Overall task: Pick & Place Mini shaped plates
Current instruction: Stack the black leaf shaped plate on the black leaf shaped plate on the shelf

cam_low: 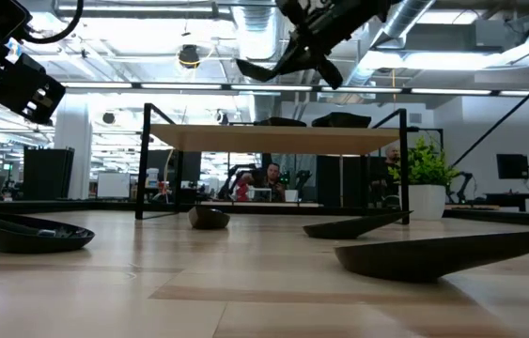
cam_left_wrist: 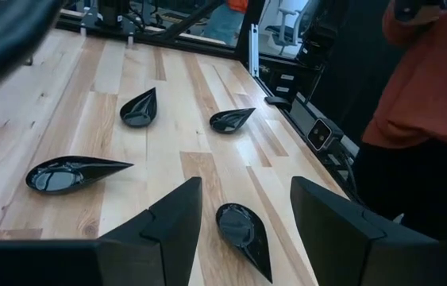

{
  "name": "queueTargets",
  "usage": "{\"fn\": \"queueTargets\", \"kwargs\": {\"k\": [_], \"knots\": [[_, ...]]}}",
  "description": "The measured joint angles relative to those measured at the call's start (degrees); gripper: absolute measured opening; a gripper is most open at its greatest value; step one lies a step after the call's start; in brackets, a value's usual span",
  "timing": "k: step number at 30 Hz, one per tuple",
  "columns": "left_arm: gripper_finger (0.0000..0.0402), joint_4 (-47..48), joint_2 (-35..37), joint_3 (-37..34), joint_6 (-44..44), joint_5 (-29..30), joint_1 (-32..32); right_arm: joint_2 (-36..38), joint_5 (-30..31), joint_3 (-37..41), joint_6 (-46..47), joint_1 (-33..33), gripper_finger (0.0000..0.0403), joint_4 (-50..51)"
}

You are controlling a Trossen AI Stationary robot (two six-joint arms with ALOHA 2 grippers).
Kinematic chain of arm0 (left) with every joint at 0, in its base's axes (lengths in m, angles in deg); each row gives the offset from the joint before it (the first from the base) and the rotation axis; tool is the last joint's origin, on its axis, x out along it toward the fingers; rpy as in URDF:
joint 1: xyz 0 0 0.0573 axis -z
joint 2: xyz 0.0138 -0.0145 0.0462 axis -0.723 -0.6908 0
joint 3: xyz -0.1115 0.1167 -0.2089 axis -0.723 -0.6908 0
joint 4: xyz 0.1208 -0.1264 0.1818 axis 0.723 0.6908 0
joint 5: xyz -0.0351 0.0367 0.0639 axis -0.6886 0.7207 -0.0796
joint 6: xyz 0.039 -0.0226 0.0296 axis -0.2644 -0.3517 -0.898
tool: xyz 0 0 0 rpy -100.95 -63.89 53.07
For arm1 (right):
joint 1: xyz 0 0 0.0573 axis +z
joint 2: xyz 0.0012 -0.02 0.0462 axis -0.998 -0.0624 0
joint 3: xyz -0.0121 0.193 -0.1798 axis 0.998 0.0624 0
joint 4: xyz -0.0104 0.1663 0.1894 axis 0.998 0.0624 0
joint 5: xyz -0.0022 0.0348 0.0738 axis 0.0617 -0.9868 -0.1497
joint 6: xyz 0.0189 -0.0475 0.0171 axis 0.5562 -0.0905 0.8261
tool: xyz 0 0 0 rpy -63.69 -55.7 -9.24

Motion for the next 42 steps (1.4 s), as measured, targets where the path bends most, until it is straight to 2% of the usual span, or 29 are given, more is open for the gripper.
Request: {"fn": "queueTargets", "kwargs": {"k": [6, 16, 23, 32, 42], "knots": [[0.0195, 0.0, 0.0, 0.0, 0.0, 0.0, 0.0, -0.5, 0.0, 0.0, 4.5, -2.3, 0.0006, 0.4], [0.0195, -0.1, 0.0, 0.0, 0.0, 0.0, 0.0, -0.5, 9.4, 0.0, 8.4, -2.2, 0.0006, 5.4], [0.0195, -0.3, 0.0, 0.0, 0.0, 0.0, 0.0, -0.5, 15.9, 0.0, 16.4, -0.2, 0.0006, 12.3], [0.0195, -0.4, 0.0, 0.0, 0.0, 0.0, 0.0, -0.5, 21.8, 0.0, 23.8, 3.5, 0.0006, 12.7], [0.0195, -0.4, 0.0, 0.0, 0.0, 0.0, 0.0, -0.5, 23.6, 0.0, 26.3, 5.6, 0.0006, 13.0]]}}
